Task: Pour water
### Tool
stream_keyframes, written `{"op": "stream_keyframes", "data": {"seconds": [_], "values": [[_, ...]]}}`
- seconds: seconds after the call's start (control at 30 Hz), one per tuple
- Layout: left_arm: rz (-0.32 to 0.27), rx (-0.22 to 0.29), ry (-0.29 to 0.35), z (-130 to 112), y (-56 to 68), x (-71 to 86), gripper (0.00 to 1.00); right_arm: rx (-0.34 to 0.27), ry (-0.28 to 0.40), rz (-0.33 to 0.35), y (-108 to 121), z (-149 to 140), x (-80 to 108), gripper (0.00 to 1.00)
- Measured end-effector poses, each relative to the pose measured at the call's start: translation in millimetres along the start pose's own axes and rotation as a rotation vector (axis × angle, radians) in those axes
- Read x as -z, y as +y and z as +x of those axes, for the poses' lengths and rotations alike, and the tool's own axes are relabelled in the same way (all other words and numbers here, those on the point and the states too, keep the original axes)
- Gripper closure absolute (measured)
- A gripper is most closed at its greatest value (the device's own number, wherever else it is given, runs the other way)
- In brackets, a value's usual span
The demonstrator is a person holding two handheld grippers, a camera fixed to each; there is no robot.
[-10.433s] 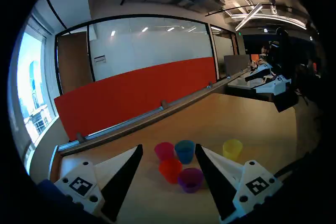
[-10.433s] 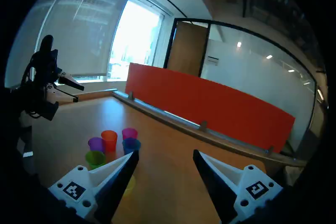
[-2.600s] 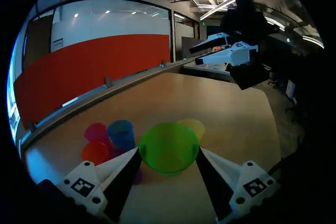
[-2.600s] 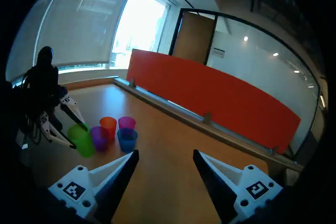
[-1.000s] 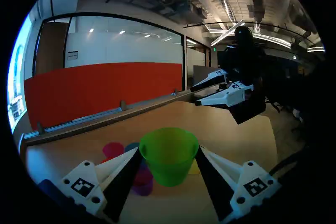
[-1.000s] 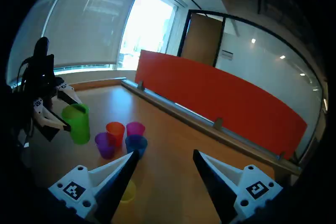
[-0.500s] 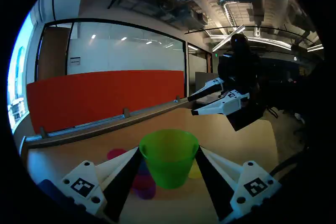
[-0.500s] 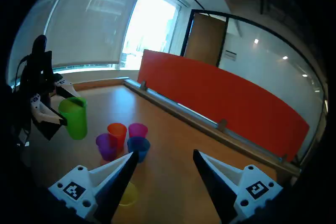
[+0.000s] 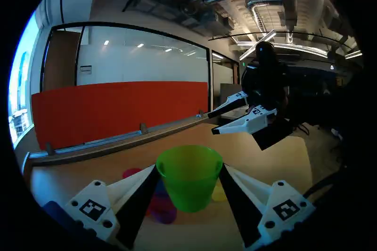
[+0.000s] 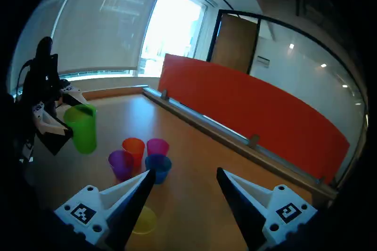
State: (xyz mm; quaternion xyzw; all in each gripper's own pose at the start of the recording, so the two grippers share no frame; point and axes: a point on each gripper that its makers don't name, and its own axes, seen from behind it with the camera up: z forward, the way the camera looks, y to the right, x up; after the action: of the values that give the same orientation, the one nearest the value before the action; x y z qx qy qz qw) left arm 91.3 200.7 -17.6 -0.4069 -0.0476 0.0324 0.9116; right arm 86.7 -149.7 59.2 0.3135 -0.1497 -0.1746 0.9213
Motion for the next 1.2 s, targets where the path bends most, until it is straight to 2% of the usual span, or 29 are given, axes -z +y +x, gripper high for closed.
{"op": "stream_keyframes", "data": {"seconds": [0.27,0.6,1.2], "values": [[0.004,-0.003,-0.011,-4,-3.3,0.2,0.13,-0.006,-0.013,0.03,-4,-1,-14.5,0.0],[0.012,-0.002,-0.023,-8,-8.0,2.2,0.13,-0.013,-0.05,0.113,-14,-8,-40.4,0.0],[0.025,-0.011,-0.033,-11,-11.0,5.9,0.13,-0.014,-0.144,0.246,-32,-32,-75.2,0.0]]}}
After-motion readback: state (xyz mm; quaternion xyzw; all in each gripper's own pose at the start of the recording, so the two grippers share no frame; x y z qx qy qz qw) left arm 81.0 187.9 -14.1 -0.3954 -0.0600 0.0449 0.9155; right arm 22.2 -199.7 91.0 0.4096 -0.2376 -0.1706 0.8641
